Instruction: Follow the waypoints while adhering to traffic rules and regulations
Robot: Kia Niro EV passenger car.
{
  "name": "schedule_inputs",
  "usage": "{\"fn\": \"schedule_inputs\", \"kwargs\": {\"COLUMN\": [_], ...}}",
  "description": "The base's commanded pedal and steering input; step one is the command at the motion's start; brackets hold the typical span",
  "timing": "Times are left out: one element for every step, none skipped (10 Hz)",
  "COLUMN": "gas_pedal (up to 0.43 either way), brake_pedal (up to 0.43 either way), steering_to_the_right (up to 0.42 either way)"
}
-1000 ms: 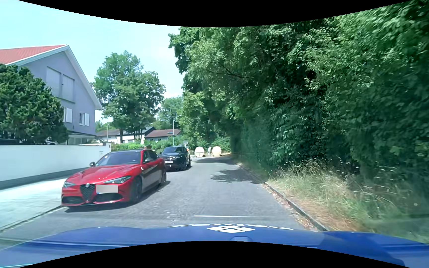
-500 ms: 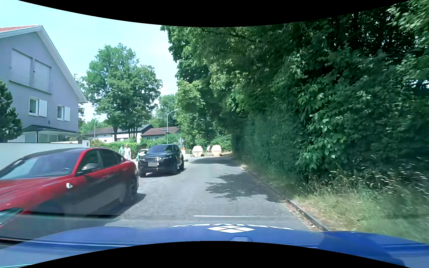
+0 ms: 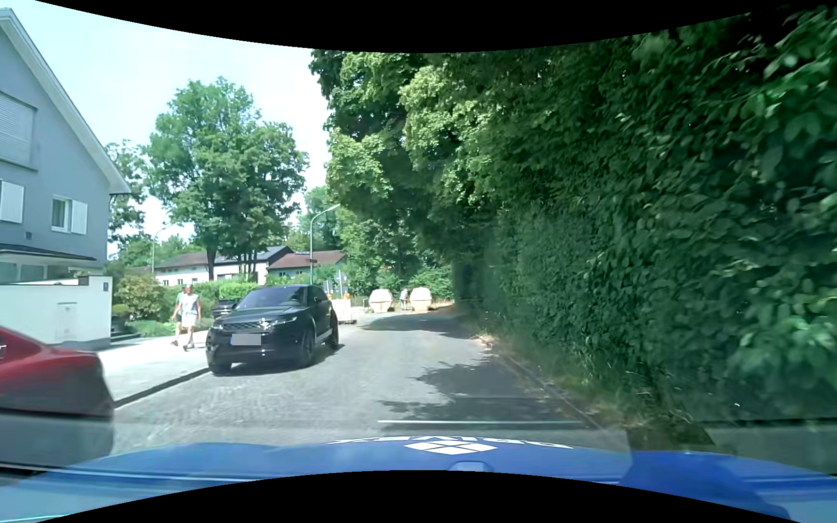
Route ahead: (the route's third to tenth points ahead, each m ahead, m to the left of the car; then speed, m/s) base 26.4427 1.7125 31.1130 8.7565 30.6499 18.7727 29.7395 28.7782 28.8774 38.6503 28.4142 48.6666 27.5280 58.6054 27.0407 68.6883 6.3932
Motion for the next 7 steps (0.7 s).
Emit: {"fn": "schedule_inputs", "kwargs": {"gas_pedal": [0.138,0.138,0.138,0.118,0.079,0.079,0.067], "brake_pedal": [0.000,0.000,0.000,0.000,0.000,0.000,0.000], "steering_to_the_right": [-0.004,-0.004,-0.003,-0.004,-0.004,-0.004,-0.006]}}
